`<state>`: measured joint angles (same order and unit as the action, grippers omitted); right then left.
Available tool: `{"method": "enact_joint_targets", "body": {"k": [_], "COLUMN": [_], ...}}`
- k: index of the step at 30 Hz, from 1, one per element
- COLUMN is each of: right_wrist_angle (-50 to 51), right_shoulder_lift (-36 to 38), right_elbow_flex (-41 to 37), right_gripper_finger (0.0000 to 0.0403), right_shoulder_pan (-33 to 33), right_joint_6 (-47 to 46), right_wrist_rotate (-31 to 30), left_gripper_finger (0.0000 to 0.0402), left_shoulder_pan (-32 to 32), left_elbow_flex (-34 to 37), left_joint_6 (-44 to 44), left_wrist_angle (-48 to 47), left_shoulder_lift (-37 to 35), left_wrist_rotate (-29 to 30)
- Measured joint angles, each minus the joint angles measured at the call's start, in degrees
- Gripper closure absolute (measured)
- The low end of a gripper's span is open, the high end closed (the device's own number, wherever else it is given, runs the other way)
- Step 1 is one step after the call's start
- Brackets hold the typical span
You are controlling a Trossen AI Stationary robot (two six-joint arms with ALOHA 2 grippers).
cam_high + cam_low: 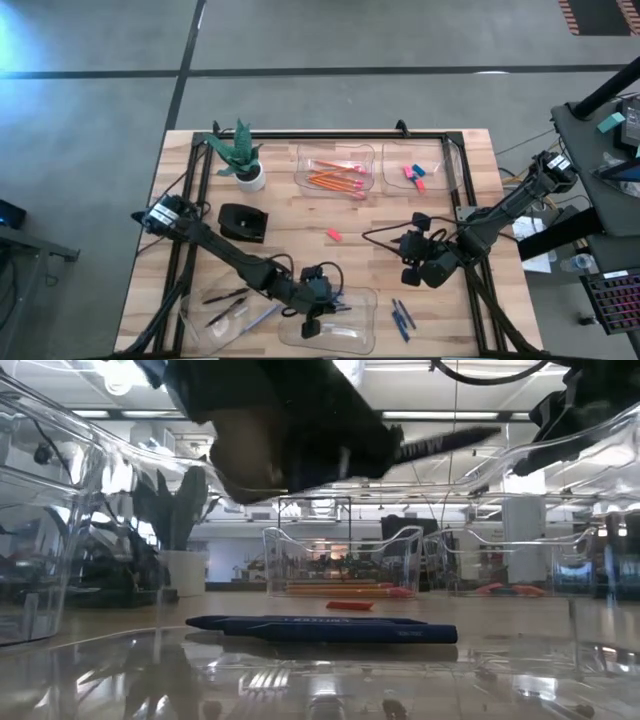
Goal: Sort crayons/erasers/pens/pencils in bins
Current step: Put the blue crayon into the bottom right transparent bin
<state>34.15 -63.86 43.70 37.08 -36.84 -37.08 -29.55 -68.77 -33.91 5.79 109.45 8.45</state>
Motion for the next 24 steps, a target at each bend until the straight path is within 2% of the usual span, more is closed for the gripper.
{"method": "enact_joint_targets", "body": {"k": [9,24], "right_wrist_angle": [-0.2,-0.22], "right_shoulder_lift": [0.0,0.0], "right_elbow_flex": [0.0,0.0], "right_gripper_finger": [0.0307,0.0307], "right_shoulder_pan": [0.01,0.02], "right_joint_6": [0.01,0.0], "right_wrist_rotate": [0.0,0.0], "left_gripper_finger": [0.0391,0.039], "left_shoulder_pan": [-0.25,-0.51], "left_elbow_flex": [-1.96,-1.86], "left_joint_6": [0.38,1.18], "left_wrist_angle": [-0.31,-3.95], "left_shoulder_lift": [2.82,3.01], "left_wrist_rotate": [-0.29,-0.61]}}
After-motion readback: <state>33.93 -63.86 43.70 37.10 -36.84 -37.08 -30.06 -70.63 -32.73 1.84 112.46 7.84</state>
